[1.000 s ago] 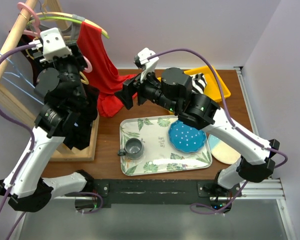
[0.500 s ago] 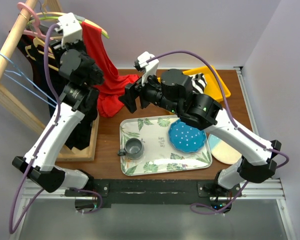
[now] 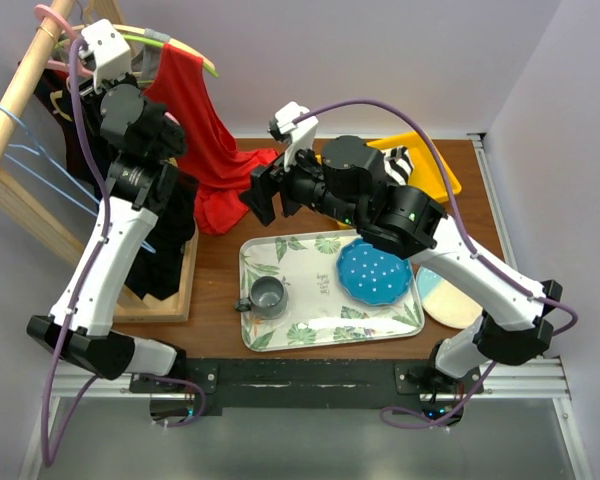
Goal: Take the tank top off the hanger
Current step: Pick up the hanger from the clothesline.
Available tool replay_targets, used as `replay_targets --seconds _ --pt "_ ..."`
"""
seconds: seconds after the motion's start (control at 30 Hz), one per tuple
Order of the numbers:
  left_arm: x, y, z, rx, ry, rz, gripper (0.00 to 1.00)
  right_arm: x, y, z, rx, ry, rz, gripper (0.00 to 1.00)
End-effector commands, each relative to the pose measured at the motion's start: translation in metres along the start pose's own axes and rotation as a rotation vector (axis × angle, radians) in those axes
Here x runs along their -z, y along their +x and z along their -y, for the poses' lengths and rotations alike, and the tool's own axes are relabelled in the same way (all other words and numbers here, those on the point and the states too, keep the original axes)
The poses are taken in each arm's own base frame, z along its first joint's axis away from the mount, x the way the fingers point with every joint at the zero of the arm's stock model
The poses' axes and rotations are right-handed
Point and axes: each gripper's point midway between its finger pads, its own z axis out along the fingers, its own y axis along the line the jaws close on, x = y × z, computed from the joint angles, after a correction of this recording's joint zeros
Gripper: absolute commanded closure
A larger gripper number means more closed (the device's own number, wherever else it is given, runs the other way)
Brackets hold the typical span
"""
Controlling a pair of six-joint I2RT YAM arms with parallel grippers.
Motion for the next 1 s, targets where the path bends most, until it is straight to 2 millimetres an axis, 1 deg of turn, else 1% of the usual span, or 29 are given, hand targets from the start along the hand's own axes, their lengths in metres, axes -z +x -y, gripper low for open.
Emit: replay_targets --seconds 0.0,0.1,0.33,0.53,0.7,0.73,0.83,0.97 --pt "-0.014 0.001 0.011 0.042 0.034 -0.003 0.52 0.004 -0.018 0.000 -0.004 0.003 0.047 0.22" --pt "-0.021 0.012 0.016 -0.007 0.038 -0.027 0.52 0.002 -0.019 -0.002 -0.004 -0.002 0.049 0.22" --pt "-0.033 0.030 0.024 -0.015 0.055 -0.067 0.54 -0.002 -0.019 -0.002 0.007 -0.004 0.044 0.22" --pt "-0.037 0.035 0.022 -0.032 0.040 -0.075 0.59 -0.005 -0.016 0.001 0.016 0.014 0.034 0.22" --pt "-0.041 0.044 0.015 -0.049 0.017 -0.090 0.60 -0.007 -0.015 0.002 0.023 0.018 0.029 0.21" --pt "-0.041 0.044 0.014 -0.044 0.015 -0.091 0.59 -0.007 -0.014 0.002 0.027 0.021 0.026 0.21" --pt "-0.041 0.042 0.015 -0.038 0.028 -0.094 0.51 -0.008 -0.012 0.004 0.029 0.027 0.020 0.21" --pt "-0.042 0.044 0.019 -0.043 0.036 -0.098 0.50 -0.009 -0.010 0.004 0.031 0.029 0.018 0.21"
